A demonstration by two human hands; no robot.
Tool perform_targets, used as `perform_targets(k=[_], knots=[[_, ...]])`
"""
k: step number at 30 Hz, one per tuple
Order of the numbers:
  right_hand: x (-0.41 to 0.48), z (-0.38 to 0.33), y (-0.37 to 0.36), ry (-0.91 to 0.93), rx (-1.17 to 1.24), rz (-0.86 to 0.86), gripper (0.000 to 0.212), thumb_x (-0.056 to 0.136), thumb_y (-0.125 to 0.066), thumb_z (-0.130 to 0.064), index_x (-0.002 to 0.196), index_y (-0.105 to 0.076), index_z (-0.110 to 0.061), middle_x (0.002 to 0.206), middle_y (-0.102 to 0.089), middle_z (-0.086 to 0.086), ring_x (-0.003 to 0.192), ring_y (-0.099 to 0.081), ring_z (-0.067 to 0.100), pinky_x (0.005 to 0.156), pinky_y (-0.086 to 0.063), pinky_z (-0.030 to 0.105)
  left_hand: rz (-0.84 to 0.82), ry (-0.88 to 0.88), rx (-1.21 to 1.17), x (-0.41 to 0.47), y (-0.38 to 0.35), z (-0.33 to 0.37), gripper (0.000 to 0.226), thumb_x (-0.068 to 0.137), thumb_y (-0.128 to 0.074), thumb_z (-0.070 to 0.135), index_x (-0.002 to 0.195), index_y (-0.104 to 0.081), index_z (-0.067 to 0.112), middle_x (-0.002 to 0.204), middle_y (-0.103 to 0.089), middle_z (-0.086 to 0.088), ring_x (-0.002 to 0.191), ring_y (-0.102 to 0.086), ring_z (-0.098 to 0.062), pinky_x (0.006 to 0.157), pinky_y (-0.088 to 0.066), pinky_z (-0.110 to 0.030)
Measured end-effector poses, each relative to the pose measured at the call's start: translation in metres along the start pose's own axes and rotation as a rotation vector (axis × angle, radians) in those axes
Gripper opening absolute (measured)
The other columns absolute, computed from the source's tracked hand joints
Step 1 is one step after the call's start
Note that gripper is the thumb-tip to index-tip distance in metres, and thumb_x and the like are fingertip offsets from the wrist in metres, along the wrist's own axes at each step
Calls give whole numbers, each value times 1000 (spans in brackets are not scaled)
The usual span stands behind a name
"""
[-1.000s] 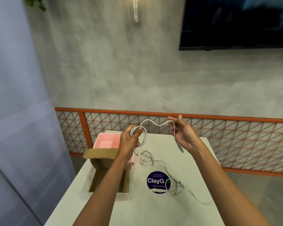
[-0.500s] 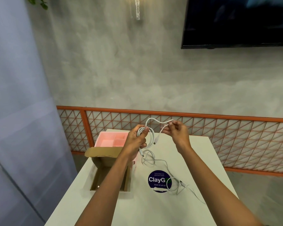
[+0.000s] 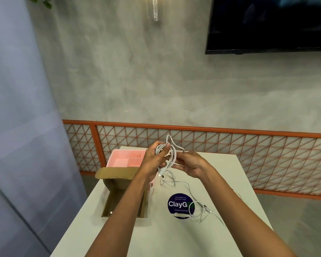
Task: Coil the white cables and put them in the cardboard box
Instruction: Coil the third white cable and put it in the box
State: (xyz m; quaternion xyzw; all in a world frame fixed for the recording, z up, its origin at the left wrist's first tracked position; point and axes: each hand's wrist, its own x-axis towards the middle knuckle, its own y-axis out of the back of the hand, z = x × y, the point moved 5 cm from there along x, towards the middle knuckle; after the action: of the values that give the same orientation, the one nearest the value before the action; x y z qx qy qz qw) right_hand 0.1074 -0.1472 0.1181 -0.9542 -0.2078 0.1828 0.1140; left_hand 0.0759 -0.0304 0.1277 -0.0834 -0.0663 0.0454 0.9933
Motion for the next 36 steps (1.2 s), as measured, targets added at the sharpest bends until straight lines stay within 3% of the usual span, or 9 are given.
perform_targets(k=[3, 7, 15, 21, 24, 27, 29, 32, 36], knots=[[-4, 0, 0, -40, -269, -34, 19, 94, -50, -7, 84, -65, -15, 83, -64, 0, 71, -56, 9, 68, -44, 23, 59, -14, 29, 0, 3, 0, 15, 91, -60, 22, 81, -54, 13, 67, -59, -2, 42, -48, -2, 37, -33, -15], [-12, 1, -10, -86, -67, -257, 25, 96, -41, -18, 93, -66, -19, 87, -70, -6, 80, -61, 5, 70, -38, 24, 138, -19, 28, 4, 8, -3, 14, 90, -62, 22, 82, -55, 13, 66, -58, -3, 44, -49, -3, 37, -35, -15], [-7, 7, -9, -49, 133, -397, 25, 77, -61, -22, 101, -62, -14, 90, -66, 1, 91, -56, 17, 83, -38, 36, 167, -51, 66, 9, 8, -1, 13, 88, -65, 24, 83, -58, 15, 71, -64, -2, 55, -57, -8, 43, -41, -19], [-13, -8, -12, 89, -205, -181, 27, 84, -60, 11, 109, -60, 2, 84, -66, 8, 77, -68, 15, 73, -55, 24, 205, -83, 58, 12, 9, -6, 14, 86, -68, 23, 81, -58, 15, 74, -66, -7, 63, -61, -18, 47, -47, -23], [-18, -21, -3, 137, -500, 140, 39, 75, -76, 0, 109, -57, 6, 84, -70, 17, 71, -70, 22, 80, -59, 34, 292, -115, 128, 13, 17, -8, 17, 84, -70, 27, 79, -57, 16, 71, -65, -6, 62, -57, -19, 47, -40, -26], [-30, -41, -10, 258, -918, 313, 16, 77, -78, -21, 80, -68, -9, 77, -73, 11, 60, -67, 19, 71, -56, 36, 349, -148, 186, 12, 19, -10, 20, 83, -71, 31, 81, -59, 14, 68, -64, -1, 59, -54, -17, 48, -40, -28], [-33, -48, -16, 296, -1088, 310, 17, 82, -73, -28, 86, -74, -11, 79, -71, 7, 54, -57, 14, 63, -49, 32, 369, -154, 197, 11, 19, -10, 21, 83, -71, 31, 84, -60, 13, 69, -64, -1, 62, -55, -18, 52, -43, -32], [-35, -50, -20, 328, -1075, 235, 20, 91, -62, -24, 99, -73, -9, 96, -66, 7, 80, -56, 15, 70, -41, 28, 384, -148, 202, 13, 23, -11, 18, 82, -72, 31, 80, -60, 18, 70, -65, 0, 67, -58, -20, 58, -47, -37], [-40, -49, -26, 479, -928, 128, 14, 95, -55, -21, 89, -64, -12, 110, -60, 0, 102, -58, 14, 85, -44, 28, 396, -140, 223, 15, 29, -12, 15, 81, -73, 33, 80, -61, 22, 77, -69, -3, 76, -64, -24, 69, -53, -45]])
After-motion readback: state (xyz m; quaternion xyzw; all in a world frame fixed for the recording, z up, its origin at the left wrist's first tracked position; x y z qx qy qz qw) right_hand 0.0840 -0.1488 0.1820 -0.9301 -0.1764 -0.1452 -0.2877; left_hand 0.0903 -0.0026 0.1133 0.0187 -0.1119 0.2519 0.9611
